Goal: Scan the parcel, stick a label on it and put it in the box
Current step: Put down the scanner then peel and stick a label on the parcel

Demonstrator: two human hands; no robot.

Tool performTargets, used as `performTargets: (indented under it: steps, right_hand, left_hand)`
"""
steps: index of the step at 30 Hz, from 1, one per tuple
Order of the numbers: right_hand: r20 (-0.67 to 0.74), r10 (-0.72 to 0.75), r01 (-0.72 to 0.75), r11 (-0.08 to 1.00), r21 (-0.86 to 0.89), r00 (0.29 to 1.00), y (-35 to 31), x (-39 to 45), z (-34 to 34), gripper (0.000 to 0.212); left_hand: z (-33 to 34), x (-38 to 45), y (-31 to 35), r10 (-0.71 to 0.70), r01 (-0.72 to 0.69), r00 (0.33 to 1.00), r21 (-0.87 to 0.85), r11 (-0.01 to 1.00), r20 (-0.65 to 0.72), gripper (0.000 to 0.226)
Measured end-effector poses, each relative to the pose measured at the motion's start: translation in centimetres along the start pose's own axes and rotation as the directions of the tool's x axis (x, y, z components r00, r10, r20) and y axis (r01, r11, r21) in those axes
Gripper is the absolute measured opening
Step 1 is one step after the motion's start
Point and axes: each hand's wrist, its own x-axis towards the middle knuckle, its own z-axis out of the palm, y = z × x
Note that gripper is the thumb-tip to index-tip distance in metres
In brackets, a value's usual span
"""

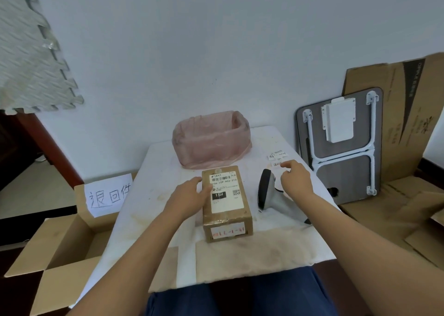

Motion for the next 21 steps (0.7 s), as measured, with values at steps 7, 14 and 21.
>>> performTargets:
  steps: [7, 14, 21]
  right_hand:
    - [-0.047, 0.134, -0.133, 0.991, 0.027, 0.990, 1.4, 4.4, -0.2, 0.035]
    - [-0.014, 0.096, -0.097, 0.993, -0.074, 0.995, 2.6, 8.4, 1.2, 0.037]
    - [-0.016, 0.078, -0.080, 0.986, -0.149, 0.997, 3.9, 10.6, 2.5, 0.051]
  left_hand:
    - [-0.1, 3.7, 2.7, 0.187, -0.174, 0.980, 0.157, 0.972, -0.073, 0.042]
    - [0.9, 7.9, 4.6, 0.332, -0.313, 0.941, 0.214, 0.925, -0.060, 0.039]
    - [2.8, 11.1, 6.2, 0.361, -0.352, 0.933, 0.219, 0.910, -0.003, 0.038]
